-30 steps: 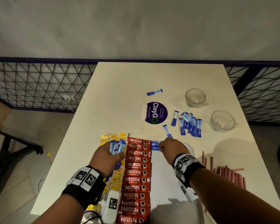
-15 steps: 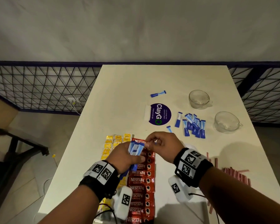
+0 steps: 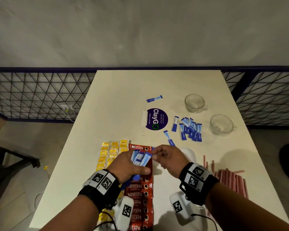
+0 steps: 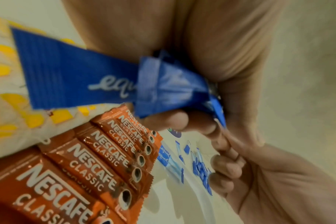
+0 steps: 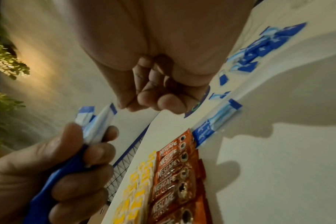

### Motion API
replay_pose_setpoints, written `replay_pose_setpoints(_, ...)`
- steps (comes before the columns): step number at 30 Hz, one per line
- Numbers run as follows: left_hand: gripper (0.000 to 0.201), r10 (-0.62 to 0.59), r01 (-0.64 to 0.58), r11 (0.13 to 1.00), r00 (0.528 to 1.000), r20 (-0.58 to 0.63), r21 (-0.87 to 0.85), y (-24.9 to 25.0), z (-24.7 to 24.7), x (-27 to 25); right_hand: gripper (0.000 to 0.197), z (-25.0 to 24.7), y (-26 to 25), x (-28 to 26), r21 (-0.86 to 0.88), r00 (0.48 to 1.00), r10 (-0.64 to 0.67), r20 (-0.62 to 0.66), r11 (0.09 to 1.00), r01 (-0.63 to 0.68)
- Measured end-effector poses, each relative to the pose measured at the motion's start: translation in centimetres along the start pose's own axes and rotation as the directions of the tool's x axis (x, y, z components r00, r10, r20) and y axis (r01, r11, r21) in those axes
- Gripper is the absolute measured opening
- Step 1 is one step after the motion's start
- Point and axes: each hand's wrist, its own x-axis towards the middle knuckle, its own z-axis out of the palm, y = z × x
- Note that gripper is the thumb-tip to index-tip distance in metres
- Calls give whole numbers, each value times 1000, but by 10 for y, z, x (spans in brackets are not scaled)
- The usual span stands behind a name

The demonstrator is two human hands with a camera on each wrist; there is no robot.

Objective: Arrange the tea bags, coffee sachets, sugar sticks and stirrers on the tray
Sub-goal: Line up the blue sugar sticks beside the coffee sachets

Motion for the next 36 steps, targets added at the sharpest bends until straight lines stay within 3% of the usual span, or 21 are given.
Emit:
replay_pose_setpoints(5,33,11,-11,1000,998,67,12,3,7,-4,10,0,1,-9,79,996,42,75,996,-48)
replay_pose_setpoints(9,29,32,-31,999,998,62,-10,5,12,-1,12,1,0,-10,103,996,78,32,991,-81)
replay_pose_setpoints(12,25,4,-7,992,1000,-22,-128,5,10,0,11,-6,0,-11,210,992,119,-35,972,-109)
replay_pose_setpoints(15,23,-45,1,943,991,-123,-333,3,11,4,11,-11,2,-12,234,992,123,-34,966,-112)
replay_pose_setpoints(18,19,-79,-3,913,980,-185,-408,1,12,11,11,-13,0,-15,257,989,145,-35,958,-131)
replay_pose_setpoints(23,21,-54,-5,968,972,-227,-252,0,13,18,12,-21,7,-11,172,984,152,-93,976,-134)
replay_pose_setpoints(26,22,-67,23,987,958,-280,-157,-9,2,21,14,-35,25,-6,168,951,255,-174,959,-226)
replay_pose_setpoints(28,23,-64,36,994,957,-284,-104,-15,-7,18,18,-46,42,-3,34,938,278,-205,960,-277)
replay_pose_setpoints(31,20,-81,60,995,956,-283,-81,-20,-13,10,21,-47,59,5,-350,944,263,-201,880,-320)
replay_pose_setpoints(34,20,-89,73,995,954,-288,-66,-23,-15,6,21,-37,64,11,-504,928,272,-253,782,-367)
replay_pose_setpoints(36,23,-97,79,994,951,-294,-73,-26,-19,4,18,-35,61,11,-589,940,184,-287,740,-324)
